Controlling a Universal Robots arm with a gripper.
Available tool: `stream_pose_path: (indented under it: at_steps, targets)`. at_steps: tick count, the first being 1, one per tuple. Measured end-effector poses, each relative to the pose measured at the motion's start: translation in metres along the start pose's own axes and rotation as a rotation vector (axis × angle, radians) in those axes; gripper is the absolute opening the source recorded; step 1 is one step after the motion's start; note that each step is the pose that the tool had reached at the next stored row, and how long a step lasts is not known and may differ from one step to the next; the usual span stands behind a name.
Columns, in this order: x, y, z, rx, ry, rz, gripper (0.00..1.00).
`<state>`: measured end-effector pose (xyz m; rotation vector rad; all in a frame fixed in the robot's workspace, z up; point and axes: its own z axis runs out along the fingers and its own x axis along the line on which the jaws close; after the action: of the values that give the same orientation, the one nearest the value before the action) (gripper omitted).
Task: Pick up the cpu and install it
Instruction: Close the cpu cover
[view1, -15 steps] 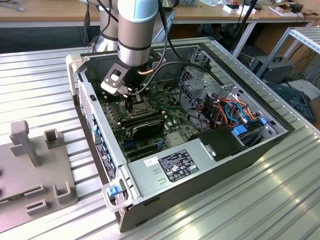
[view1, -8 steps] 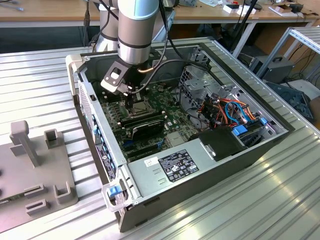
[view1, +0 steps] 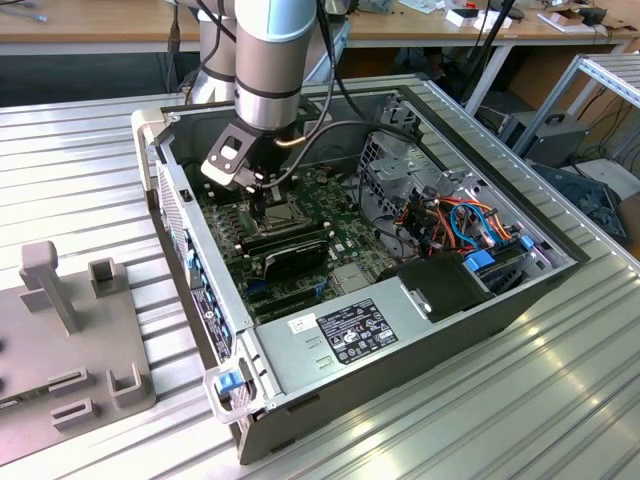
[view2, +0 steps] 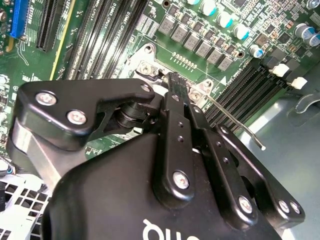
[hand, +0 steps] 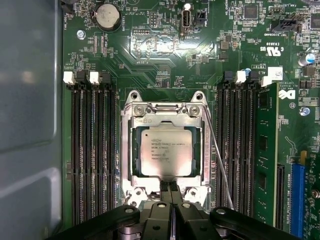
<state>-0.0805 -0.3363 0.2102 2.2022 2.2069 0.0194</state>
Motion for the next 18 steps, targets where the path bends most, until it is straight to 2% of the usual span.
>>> stream_pose_path:
  at_steps: [10,18]
  targets:
    - [0.0000,-0.0002,0.0046,0.0004,-0.0005,0.000,0.11]
    - [0.0001,-0.0002,0.0049,0.0001,0.0000,0.000,0.11]
